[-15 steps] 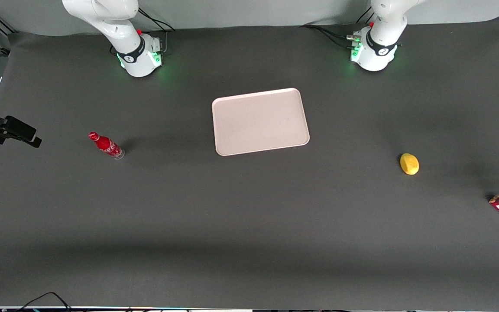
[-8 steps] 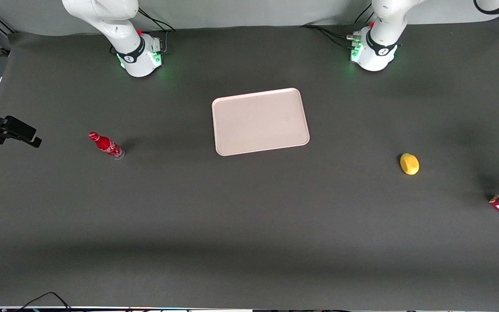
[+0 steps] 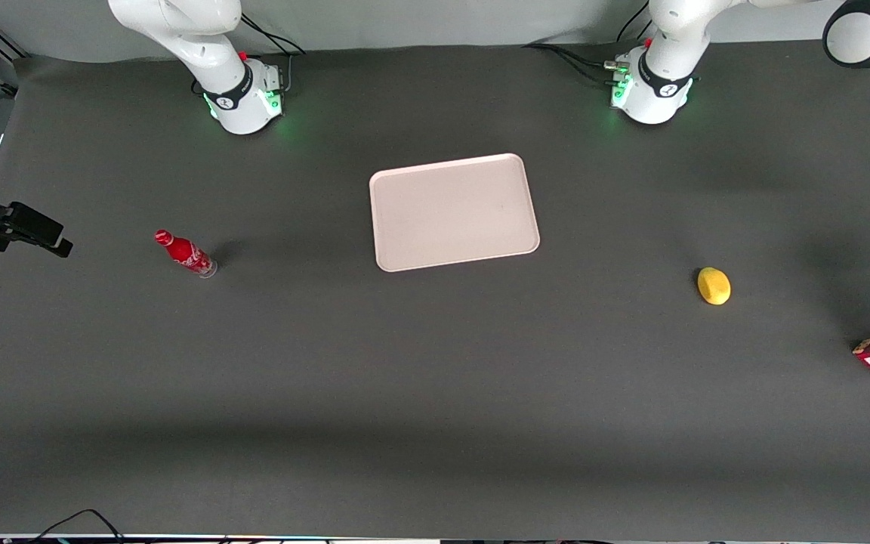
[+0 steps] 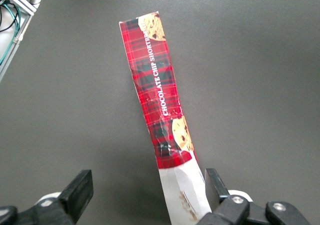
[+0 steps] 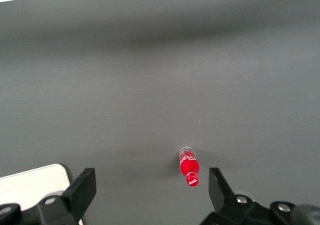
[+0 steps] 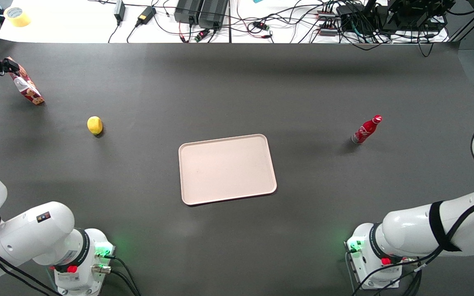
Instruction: Place red cookie box on tray
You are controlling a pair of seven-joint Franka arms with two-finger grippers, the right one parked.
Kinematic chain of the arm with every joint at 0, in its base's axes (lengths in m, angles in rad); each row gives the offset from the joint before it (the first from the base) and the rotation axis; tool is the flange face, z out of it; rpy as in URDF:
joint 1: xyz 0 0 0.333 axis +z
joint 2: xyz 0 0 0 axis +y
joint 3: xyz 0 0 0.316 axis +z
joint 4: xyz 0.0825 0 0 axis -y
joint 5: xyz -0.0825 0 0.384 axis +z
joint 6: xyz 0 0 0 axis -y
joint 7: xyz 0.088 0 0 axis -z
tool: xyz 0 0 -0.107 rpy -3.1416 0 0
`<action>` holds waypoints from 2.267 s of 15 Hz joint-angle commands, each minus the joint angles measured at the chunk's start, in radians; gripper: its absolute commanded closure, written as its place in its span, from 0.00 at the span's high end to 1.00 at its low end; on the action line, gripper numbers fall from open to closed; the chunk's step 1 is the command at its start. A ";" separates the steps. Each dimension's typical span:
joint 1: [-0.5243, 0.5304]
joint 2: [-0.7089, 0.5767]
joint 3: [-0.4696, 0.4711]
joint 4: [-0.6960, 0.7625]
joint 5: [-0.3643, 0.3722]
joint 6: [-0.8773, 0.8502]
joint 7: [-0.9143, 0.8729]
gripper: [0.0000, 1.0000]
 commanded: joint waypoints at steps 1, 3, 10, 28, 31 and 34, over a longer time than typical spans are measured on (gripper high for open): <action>0.009 0.041 -0.018 0.056 -0.023 0.025 0.013 1.00; 0.009 0.072 -0.021 0.061 -0.029 0.062 0.013 1.00; 0.010 0.164 -0.025 0.087 -0.057 0.177 0.022 1.00; -0.017 0.172 -0.030 0.090 -0.031 0.288 0.282 0.00; -0.025 0.113 -0.030 0.090 -0.017 0.196 0.297 0.00; -0.081 -0.003 -0.028 0.089 0.002 -0.046 0.302 0.00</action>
